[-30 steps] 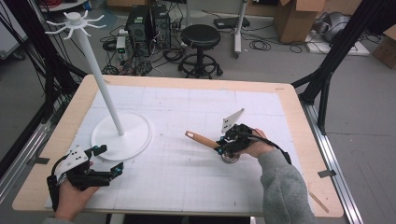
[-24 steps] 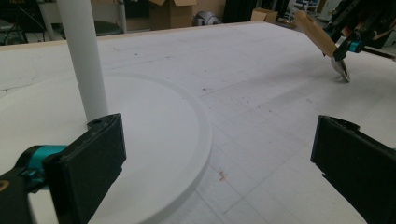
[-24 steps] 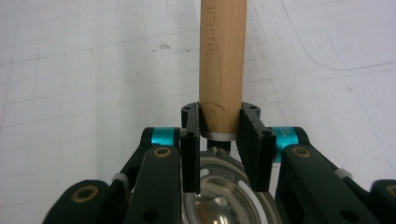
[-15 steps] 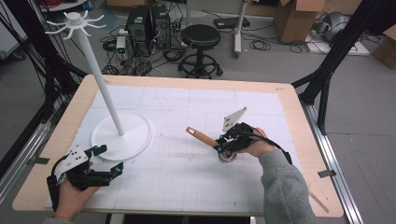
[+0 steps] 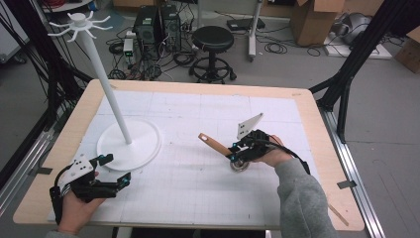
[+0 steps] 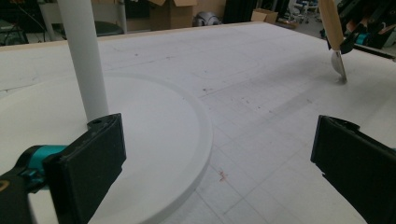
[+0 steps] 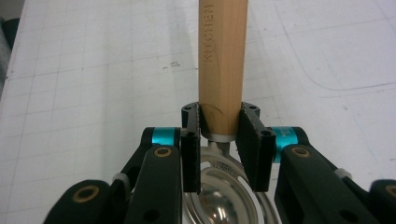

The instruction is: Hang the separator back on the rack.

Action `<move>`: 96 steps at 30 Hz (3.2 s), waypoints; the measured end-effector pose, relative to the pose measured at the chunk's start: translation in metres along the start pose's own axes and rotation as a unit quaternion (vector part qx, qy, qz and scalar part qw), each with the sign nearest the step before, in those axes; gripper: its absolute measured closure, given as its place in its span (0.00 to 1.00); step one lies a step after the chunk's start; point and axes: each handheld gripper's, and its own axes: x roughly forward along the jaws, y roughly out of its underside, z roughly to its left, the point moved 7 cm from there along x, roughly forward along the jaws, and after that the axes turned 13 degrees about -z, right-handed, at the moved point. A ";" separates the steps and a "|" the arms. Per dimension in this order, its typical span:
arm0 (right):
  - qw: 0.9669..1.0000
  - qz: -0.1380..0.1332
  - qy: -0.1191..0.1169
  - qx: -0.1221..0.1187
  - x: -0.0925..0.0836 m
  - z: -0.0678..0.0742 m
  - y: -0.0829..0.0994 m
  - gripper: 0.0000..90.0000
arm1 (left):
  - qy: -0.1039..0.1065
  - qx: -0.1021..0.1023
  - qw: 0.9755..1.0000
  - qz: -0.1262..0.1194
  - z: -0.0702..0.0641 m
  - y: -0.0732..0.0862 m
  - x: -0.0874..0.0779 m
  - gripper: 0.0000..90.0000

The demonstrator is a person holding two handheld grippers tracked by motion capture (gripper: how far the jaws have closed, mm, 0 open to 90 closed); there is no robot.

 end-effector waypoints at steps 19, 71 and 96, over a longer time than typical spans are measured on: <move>0.999 -0.032 -0.005 -0.003 -0.005 0.004 -0.015 0.80 | 0.001 0.003 1.000 0.001 0.000 0.000 -0.001 0.04; 0.983 -0.185 -0.013 0.020 -0.005 0.011 -0.095 0.80 | 0.003 0.001 1.000 -0.015 -0.001 -0.006 -0.003 0.04; 0.975 -0.222 -0.023 0.020 0.003 0.010 -0.145 0.80 | -0.006 0.001 1.000 -0.030 0.002 -0.010 -0.011 0.04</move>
